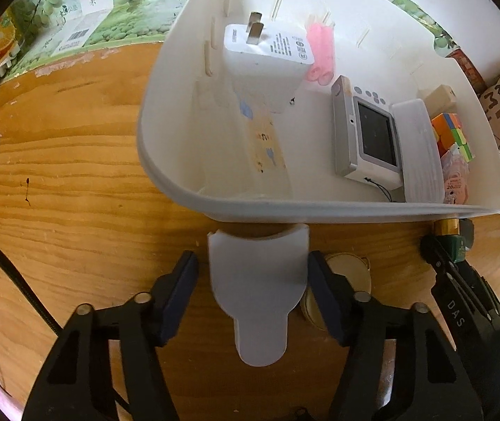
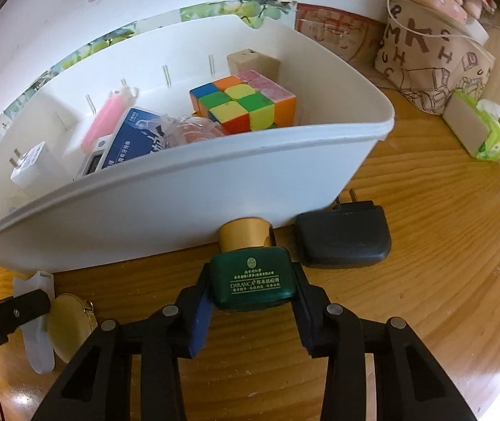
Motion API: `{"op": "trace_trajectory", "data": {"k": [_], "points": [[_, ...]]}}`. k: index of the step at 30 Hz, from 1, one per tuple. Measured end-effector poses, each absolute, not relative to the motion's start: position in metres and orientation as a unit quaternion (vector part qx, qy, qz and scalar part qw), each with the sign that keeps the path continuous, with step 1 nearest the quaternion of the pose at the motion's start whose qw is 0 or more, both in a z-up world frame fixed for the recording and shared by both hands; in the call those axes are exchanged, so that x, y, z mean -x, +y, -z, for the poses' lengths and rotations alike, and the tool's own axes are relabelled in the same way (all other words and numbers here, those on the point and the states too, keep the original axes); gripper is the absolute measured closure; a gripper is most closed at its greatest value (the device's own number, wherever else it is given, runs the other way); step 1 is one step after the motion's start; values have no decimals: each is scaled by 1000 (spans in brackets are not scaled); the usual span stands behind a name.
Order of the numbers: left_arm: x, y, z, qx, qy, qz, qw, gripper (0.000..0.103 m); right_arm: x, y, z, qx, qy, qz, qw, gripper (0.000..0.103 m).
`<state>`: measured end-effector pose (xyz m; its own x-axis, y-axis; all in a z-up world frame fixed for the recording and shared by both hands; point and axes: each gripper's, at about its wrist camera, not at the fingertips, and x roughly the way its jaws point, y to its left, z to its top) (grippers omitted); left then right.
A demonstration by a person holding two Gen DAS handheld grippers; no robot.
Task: Organize rigid objects
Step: 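Grasp white paddle with left tool while right tool grasps green jar, then lift paddle with left tool while right tool carries green jar over bin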
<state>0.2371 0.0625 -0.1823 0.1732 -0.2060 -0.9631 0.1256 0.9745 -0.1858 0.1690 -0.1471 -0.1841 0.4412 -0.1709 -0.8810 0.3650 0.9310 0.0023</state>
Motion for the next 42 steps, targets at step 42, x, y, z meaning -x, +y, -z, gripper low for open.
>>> {"op": "trace_trajectory", "data": {"k": [42], "points": [[-208,159,162,116,593,65,794,43,-137,-59,161,-21,530,58,846,62]]}}
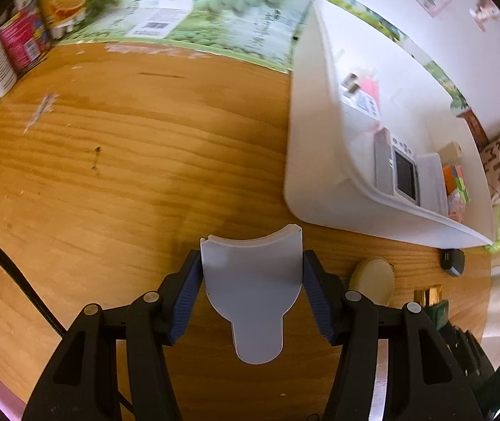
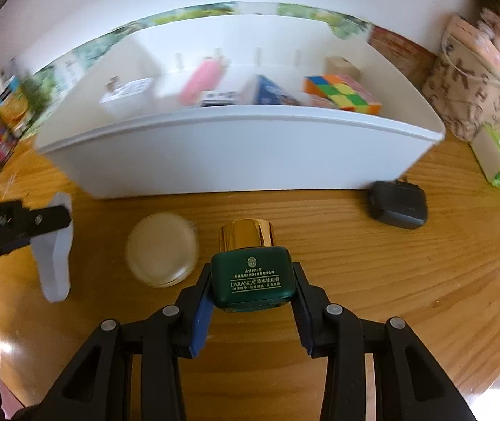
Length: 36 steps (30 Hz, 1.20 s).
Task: Organize rigid objects
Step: 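Lift paddle with left tool while right tool carries green jar over bin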
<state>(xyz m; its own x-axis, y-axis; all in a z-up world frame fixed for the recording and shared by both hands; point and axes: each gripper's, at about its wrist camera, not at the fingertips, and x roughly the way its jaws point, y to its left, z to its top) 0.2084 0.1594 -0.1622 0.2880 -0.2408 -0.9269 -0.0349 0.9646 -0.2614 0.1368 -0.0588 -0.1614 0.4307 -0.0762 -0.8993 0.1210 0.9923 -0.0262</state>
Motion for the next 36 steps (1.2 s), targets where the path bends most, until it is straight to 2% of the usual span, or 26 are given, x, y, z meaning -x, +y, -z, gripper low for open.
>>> {"op": "trace_trajectory", "data": {"k": [8,17,36], "points": [[-193,181,159,168,559,35,811,43,-128,-17,151,24,516,-44,855,62],[-183,198,128,215,515,-3,830,43,-124,1,116,56,465,-118,876,62],[-201,172,47,220,417,16,882,43,-145,-54,35,20,352,-122,928,62]]}}
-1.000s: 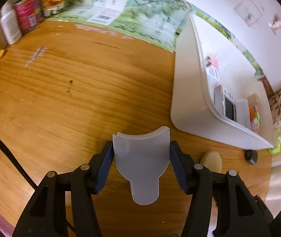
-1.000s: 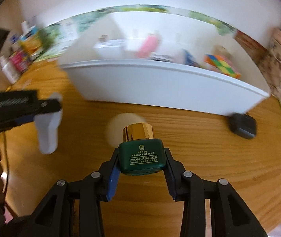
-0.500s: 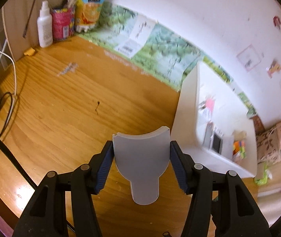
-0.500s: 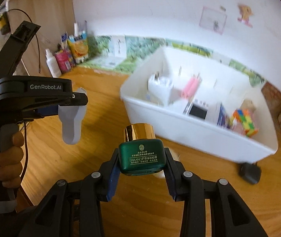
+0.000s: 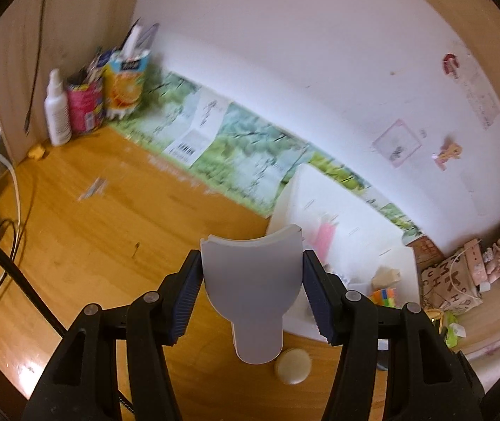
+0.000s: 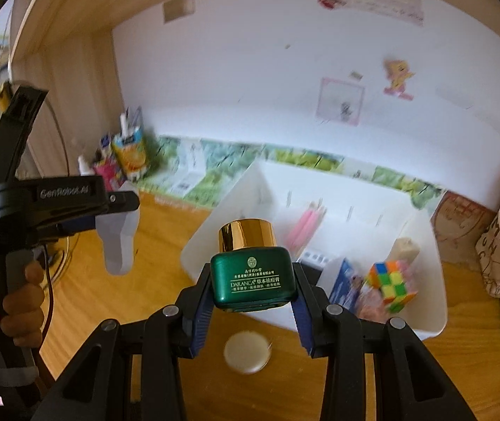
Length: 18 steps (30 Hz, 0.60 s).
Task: Organize rigid objects
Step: 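Lift paddle with left tool while right tool carries green jar over bin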
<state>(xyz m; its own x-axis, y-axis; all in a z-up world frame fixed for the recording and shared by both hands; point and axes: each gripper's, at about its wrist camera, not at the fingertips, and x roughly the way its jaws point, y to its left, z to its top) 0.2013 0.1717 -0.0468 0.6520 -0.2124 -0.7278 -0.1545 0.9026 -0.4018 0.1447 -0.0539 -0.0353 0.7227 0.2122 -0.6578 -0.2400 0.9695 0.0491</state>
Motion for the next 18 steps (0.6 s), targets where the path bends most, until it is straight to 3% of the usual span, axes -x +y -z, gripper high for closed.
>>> {"op": "trace_trajectory", "data": {"k": [18], "points": [[-239,119,28,184,383,112,898,43,-195,-99,42,-23,336,-85,938,62]]}}
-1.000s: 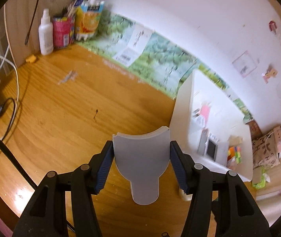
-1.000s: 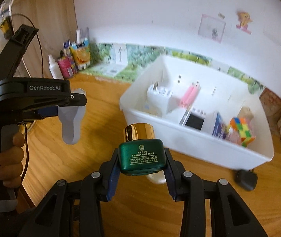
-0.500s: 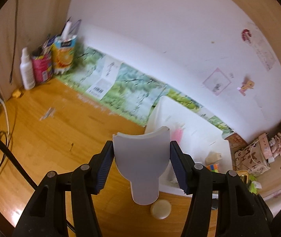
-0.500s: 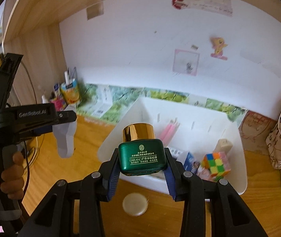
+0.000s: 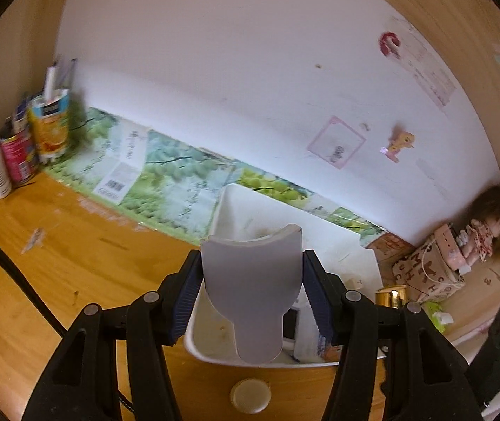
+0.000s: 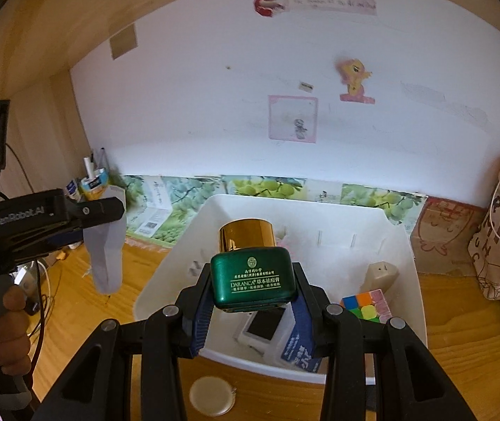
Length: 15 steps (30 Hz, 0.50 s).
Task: Organize rigid objects
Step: 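Lift paddle with left tool while right tool carries green jar over bin, then lower paddle into bin and open left tool while right tool releases jar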
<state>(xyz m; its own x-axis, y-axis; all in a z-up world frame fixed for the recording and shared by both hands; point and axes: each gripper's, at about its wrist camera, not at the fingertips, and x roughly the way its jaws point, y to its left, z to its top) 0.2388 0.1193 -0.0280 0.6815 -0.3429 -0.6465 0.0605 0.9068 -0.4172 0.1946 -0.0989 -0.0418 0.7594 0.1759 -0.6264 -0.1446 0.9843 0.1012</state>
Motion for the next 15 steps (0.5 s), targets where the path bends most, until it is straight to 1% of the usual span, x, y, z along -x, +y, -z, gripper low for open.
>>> {"op": "trace_trajectory", "data": {"k": [10,15], "points": [[-271,84,47,130,400,155,894,43,-224,-103,74,-27,375,-78,923,62],[-286,73,66,128,431,163,879,43,-236,-102,89,-26,396,-78,915,62]]}}
